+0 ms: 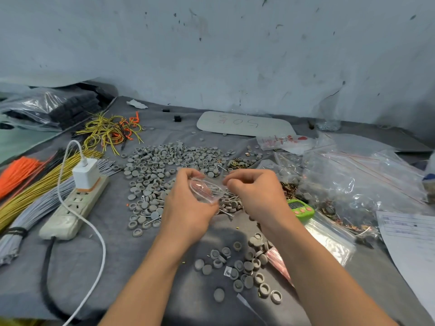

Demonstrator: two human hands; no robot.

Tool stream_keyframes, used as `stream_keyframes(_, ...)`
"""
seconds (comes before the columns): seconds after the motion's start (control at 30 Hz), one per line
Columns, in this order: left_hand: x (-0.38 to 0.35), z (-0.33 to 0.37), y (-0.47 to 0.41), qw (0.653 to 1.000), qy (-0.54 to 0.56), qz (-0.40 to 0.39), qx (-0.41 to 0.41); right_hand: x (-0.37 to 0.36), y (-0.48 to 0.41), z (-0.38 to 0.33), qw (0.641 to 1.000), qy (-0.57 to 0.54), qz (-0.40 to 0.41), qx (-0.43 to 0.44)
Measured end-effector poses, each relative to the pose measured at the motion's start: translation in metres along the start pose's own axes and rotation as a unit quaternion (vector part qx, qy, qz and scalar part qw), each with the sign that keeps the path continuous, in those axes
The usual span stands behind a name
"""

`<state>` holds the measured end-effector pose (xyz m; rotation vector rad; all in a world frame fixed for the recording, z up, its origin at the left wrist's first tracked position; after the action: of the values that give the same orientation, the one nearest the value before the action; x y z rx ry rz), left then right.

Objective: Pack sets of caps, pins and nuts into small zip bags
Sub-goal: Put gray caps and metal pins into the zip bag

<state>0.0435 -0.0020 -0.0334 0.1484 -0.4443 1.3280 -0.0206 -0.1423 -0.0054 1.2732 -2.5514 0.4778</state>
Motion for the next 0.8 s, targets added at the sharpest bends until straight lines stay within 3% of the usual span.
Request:
stream_keyframes(0.07, 0.003, 0.0, -0.002, 0.993, 0.111, -0.009, 0.047, 0.009, -0.006, 0.007, 0.995, 0.098, 0.035, 0.005)
stream_keyframes(0.13, 0.009, 0.003, -0.005, 0.971, 0.22, -0.038, 0.092, 0.007, -0.011, 0.013, 0.976, 0.216, 0.002, 0.004)
stream_keyframes(0.3, 0.02, 0.01, -0.005, 0.875, 0.44, -0.135, 0.153, -0.025, -0.011, 0.026, 0.889, 0.45, -0.085, 0.002)
stream_keyframes(0.63, 0.039, 0.007, -0.006, 0.792, 0.546, -0.189, 0.198, -0.033, -0.004, 0.023, 0.868, 0.48, -0.12, 0.044)
stream_keyframes(0.7, 0.04, 0.006, -0.007, 0.792, 0.549, -0.184, 0.196, -0.026, -0.005, 0.019, 0.878, 0.461, -0.118, 0.047)
stream_keyframes(0.73, 0.04, 0.006, -0.008, 0.81, 0.529, -0.173, 0.184, -0.022, -0.006, 0.015, 0.892, 0.437, -0.107, 0.048)
stream_keyframes(0.8, 0.038, 0.004, -0.01, 0.898, 0.405, -0.118, 0.124, -0.014, -0.008, 0.006, 0.941, 0.327, -0.065, 0.059)
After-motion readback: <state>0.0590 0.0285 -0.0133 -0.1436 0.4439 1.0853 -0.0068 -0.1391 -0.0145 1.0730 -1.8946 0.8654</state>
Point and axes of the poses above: each hand's wrist, its own y-axis away from the middle knuckle, its own x-axis out of the back of the hand, z = x × y, the point moved 2 cm from there along -y, towards the middle knuckle, and after that the axes turned 4 degrees about x, right-handed, at the moved point
